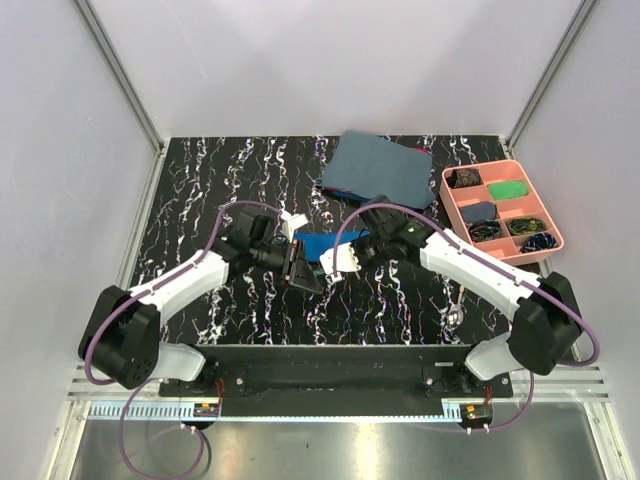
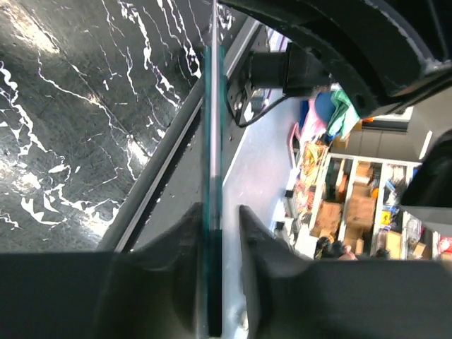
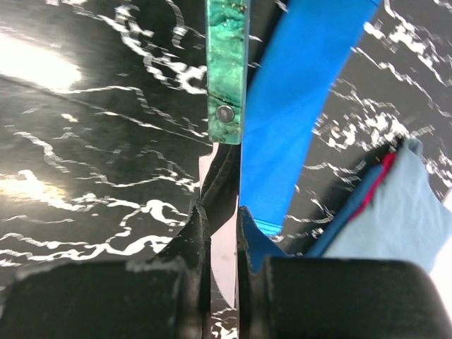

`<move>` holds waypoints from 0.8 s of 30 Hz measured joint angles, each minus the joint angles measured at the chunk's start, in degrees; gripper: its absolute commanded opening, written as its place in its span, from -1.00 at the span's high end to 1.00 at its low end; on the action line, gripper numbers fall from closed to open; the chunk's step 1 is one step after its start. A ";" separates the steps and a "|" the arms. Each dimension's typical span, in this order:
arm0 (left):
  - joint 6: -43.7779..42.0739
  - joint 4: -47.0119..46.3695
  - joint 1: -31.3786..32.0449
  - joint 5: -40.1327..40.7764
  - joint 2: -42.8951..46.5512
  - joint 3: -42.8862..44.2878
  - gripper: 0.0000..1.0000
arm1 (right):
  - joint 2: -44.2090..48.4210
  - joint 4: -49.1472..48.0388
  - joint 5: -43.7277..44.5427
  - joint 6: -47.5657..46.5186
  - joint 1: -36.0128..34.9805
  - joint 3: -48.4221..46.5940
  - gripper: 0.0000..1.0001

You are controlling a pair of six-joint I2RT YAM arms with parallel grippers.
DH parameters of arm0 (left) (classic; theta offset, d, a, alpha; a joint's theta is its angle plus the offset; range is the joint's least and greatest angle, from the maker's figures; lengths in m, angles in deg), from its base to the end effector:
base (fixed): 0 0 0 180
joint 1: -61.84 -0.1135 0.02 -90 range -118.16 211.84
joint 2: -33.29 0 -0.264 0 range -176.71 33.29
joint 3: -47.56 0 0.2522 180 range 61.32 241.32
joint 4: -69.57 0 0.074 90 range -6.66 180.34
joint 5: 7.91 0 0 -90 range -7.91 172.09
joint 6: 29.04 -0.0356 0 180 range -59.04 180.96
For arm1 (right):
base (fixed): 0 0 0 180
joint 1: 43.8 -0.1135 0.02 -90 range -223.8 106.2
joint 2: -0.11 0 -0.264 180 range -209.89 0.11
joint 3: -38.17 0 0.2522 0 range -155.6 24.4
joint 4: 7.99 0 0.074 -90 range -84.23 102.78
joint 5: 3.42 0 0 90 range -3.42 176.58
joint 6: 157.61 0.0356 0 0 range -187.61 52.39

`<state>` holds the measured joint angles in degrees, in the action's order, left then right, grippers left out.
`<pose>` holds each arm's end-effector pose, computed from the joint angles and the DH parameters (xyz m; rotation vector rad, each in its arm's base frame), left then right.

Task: Fold the napkin into a case and place the utensils inside
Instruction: Pass from the left arm to the right, then insert the knife into the folded napkin.

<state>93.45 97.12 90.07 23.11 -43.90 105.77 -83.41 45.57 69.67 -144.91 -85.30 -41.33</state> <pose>0.2177 -0.1515 0.2219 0.4641 2.4858 -1.7008 0.2176 0.2064 0.2669 -2.2188 1.1860 0.1310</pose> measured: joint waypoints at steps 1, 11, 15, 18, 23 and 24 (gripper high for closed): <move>0.44 -0.42 -0.48 0.02 0.22 -0.04 -0.07 | 0.00 -1.09 0.66 0.44 0.02 0.26 1.00; 7.17 -2.29 -16.22 16.63 6.38 -0.46 0.52 | 1.49 -4.28 10.40 4.87 2.16 5.38 1.00; 9.75 -5.33 -17.14 22.32 3.80 0.35 0.88 | 0.07 -2.58 13.49 5.20 6.27 4.09 1.00; 11.04 -7.41 -16.55 23.61 -2.64 2.67 0.99 | -5.01 0.11 15.47 4.94 8.61 -1.05 1.00; 11.15 -8.02 -15.10 26.29 -10.73 6.12 1.00 | -15.67 3.30 18.38 4.44 9.94 -10.67 1.00; 11.15 -8.07 -14.93 26.69 -11.65 6.58 1.00 | -17.35 3.87 18.84 4.35 9.97 -12.15 1.00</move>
<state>104.60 89.05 75.14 49.80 -55.55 112.35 -100.77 49.43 88.51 -140.56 -75.33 -53.48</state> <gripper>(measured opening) 0.004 0.097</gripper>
